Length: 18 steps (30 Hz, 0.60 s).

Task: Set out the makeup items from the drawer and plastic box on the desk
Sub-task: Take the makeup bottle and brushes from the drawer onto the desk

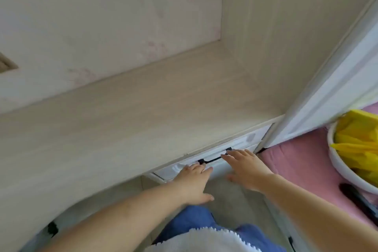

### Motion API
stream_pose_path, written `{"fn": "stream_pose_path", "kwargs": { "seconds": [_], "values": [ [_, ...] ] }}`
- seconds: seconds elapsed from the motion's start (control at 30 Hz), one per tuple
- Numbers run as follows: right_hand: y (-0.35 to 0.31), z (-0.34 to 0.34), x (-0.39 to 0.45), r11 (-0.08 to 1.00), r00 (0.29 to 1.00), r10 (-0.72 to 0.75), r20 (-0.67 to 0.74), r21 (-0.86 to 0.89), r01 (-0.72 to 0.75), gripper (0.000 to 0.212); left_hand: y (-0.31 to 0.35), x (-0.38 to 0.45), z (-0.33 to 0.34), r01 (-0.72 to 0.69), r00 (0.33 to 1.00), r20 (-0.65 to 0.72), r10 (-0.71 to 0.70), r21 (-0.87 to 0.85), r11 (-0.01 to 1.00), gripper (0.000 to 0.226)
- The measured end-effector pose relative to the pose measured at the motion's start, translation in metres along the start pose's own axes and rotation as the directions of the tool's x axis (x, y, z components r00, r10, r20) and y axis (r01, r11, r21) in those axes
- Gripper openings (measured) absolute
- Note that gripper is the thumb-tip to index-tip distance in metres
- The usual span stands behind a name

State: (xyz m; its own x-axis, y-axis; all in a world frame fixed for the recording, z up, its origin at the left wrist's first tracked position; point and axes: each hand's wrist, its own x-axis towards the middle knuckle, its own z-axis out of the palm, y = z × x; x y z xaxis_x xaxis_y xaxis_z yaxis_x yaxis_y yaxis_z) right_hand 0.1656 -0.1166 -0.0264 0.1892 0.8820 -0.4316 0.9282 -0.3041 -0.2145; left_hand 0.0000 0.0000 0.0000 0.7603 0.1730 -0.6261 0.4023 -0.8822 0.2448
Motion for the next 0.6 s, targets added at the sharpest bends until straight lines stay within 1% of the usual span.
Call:
{"fn": "stream_pose_path", "kwargs": {
  "seconds": [0.07, 0.13, 0.23, 0.27, 0.33, 0.43, 0.53, 0.6],
  "values": [
    [0.002, 0.009, 0.013, 1.000, 1.000, -0.004, -0.014, 0.024, 0.004, 0.066, -0.009, 0.013, 0.006, -0.046, 0.999, 0.023, 0.046, 0.032, 0.998, 0.087],
    [0.005, 0.023, 0.023, 0.999, 0.998, -0.029, -0.052, 0.032, 0.031, 0.059, -0.018, 0.026, 0.019, -0.068, 0.998, 0.017, 0.067, 0.065, 0.996, 0.085],
    [0.011, 0.044, 0.040, 0.998, 0.985, -0.054, -0.163, 0.003, 0.055, 0.053, -0.023, 0.043, 0.039, -0.086, 0.996, 0.006, 0.086, 0.062, 0.994, 0.084],
    [0.014, 0.054, 0.046, 0.998, 0.967, -0.056, -0.250, -0.013, 0.054, 0.053, -0.025, 0.049, 0.047, -0.086, 0.996, -0.023, 0.088, 0.066, 0.994, 0.084],
    [0.018, 0.073, 0.057, 0.998, 0.928, -0.059, -0.368, -0.055, 0.042, 0.054, -0.029, 0.058, 0.058, -0.083, 0.991, -0.101, 0.089, 0.059, 0.995, 0.082],
    [0.021, 0.095, 0.074, 0.996, 0.868, -0.081, -0.490, -0.061, 0.059, 0.050, -0.035, 0.075, 0.072, -0.078, 0.968, -0.237, 0.087, 0.048, 0.996, 0.082],
    [0.022, 0.104, 0.084, 0.999, 0.794, -0.051, -0.605, -0.019, 0.050, 0.036, -0.041, 0.093, 0.084, -0.085, 0.903, -0.417, 0.106, 0.067, 0.994, 0.081],
    [0.016, 0.114, 0.085, 1.000, 0.752, -0.025, -0.659, -0.009, 0.025, 0.029, -0.044, 0.097, 0.097, -0.095, 0.855, -0.506, 0.116, 0.068, 0.993, 0.080]
  ]
}}
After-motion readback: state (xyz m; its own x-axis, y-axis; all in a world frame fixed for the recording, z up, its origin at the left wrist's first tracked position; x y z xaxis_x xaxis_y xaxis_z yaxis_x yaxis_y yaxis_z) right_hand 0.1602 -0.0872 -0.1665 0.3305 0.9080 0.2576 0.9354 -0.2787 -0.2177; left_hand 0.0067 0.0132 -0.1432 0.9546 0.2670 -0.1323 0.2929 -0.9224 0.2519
